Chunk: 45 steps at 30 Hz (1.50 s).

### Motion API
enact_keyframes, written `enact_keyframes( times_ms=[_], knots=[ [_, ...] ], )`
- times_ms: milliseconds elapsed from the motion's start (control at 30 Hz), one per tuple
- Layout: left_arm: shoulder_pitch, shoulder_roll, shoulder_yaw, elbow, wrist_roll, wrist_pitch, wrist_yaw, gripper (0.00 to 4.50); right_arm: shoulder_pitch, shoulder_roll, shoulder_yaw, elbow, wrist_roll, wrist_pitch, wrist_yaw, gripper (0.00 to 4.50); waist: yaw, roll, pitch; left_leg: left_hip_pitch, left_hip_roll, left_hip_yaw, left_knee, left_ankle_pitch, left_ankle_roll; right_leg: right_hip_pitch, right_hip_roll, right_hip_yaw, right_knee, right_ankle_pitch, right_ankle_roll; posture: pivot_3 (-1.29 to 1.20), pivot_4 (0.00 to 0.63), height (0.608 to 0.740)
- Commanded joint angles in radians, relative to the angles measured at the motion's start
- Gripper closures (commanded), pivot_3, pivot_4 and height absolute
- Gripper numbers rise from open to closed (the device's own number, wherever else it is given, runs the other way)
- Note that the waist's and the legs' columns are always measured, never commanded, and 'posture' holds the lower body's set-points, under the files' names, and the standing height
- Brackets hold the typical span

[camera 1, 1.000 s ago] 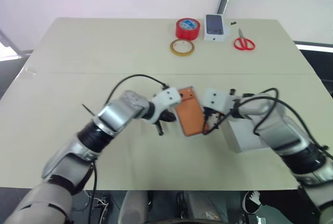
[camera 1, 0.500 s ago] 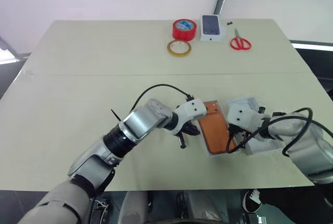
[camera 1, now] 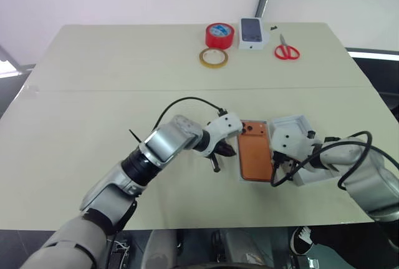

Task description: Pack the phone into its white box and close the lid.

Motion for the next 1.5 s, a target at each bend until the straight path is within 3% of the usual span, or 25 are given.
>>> enact_keyframes(
  times_ms=[33,200,300,433,567,733,933,1033,1167,1367,1433,1500],
  knots=[
    [0.002,0.013,0.009,-0.084,-0.024,0.007,-0.025,4.45,-0.017,-0.056,-0.081,-0.013,0.052,-0.038,0.049,4.50,0.001,0.000,0.000,0.000,0.000,0.000,0.000,0.000,0.000,0.000,0.000,0.000,0.000,0.000,0.000,0.00,0.150,0.740],
    [0.014,0.033,0.012,-0.111,-0.035,0.022,-0.029,4.45,-0.015,-0.114,-0.180,0.000,0.151,-0.024,0.116,4.50,0.002,0.000,0.000,0.000,0.000,0.000,0.000,0.000,0.000,0.001,0.000,0.000,0.000,0.000,0.000,0.00,0.150,0.740],
    [0.024,0.057,0.028,-0.123,-0.034,-0.020,-0.040,4.50,-0.028,-0.118,-0.237,0.004,0.234,0.087,0.135,3.58,-0.001,0.001,0.000,0.000,0.000,0.000,0.000,0.000,0.000,0.001,0.000,0.000,0.000,0.000,0.000,0.00,0.150,0.740],
    [0.068,0.101,0.078,-0.149,-0.030,-0.209,-0.086,4.50,-0.027,-0.093,-0.265,-0.032,0.311,0.294,0.087,1.64,-0.001,0.001,0.000,0.000,0.000,0.000,0.000,0.000,0.000,0.001,0.000,0.000,0.000,0.000,0.000,0.00,0.150,0.740],
    [0.140,0.158,0.140,-0.196,-0.057,-0.374,-0.167,4.50,-0.025,-0.064,-0.256,-0.049,0.348,0.452,0.007,1.64,0.000,0.001,0.000,0.000,0.000,0.000,0.000,0.000,0.000,0.001,0.000,0.000,0.000,0.000,0.000,0.00,0.150,0.740],
    [0.225,0.249,0.191,-0.267,-0.108,-0.450,-0.278,4.50,-0.075,0.005,-0.236,0.001,0.353,0.569,-0.120,1.64,-0.004,0.002,0.000,0.000,0.000,0.000,0.000,0.000,0.000,0.001,0.000,0.000,0.000,0.000,0.000,0.00,0.150,0.740],
    [0.274,0.301,0.182,-0.297,-0.083,-0.483,-0.287,4.50,-0.111,0.053,-0.199,0.028,0.367,0.608,-0.212,1.64,-0.001,0.003,0.000,0.000,0.000,0.000,0.000,0.000,0.001,0.000,0.000,0.000,0.000,0.000,0.000,0.00,0.150,0.740],
    [0.289,0.297,0.194,-0.306,-0.084,-0.461,-0.253,4.50,-0.136,0.079,-0.182,0.048,0.356,0.620,-0.267,2.54,-0.001,0.003,0.000,0.000,0.000,0.000,0.000,-0.001,0.001,0.000,0.000,0.000,0.000,0.000,0.000,0.00,0.150,0.740],
    [0.314,0.300,0.221,-0.327,-0.099,-0.442,-0.216,4.50,-0.153,0.079,-0.195,0.029,0.387,0.658,-0.287,4.45,-0.002,0.003,0.000,0.000,0.000,0.000,0.000,-0.003,0.005,0.000,0.000,0.000,0.000,0.000,0.000,0.00,0.150,0.740],
    [0.337,0.263,0.330,-0.291,-0.123,-0.397,-0.104,4.50,-0.275,0.116,-0.342,0.025,0.455,0.734,-0.289,4.45,-0.016,0.003,0.000,0.000,0.000,0.000,0.000,-0.003,0.005,0.000,0.000,0.000,0.000,0.000,0.000,0.00,0.150,0.740],
    [0.335,0.236,0.388,-0.257,-0.131,-0.381,-0.041,4.50,-0.349,0.190,-0.447,0.046,0.552,0.788,-0.276,4.45,-0.023,0.003,0.000,0.000,0.001,0.000,0.000,-0.003,0.005,0.000,0.000,0.000,0.001,0.000,0.000,0.00,0.150,0.740],
    [0.335,0.231,0.455,-0.229,-0.159,-0.350,-0.012,4.50,-0.405,0.287,-0.546,0.095,0.775,0.800,-0.320,4.45,-0.023,0.003,0.000,0.001,0.001,0.000,-0.001,-0.003,0.005,0.000,0.001,0.000,0.002,0.000,0.000,0.00,0.150,0.740]
  ],
)
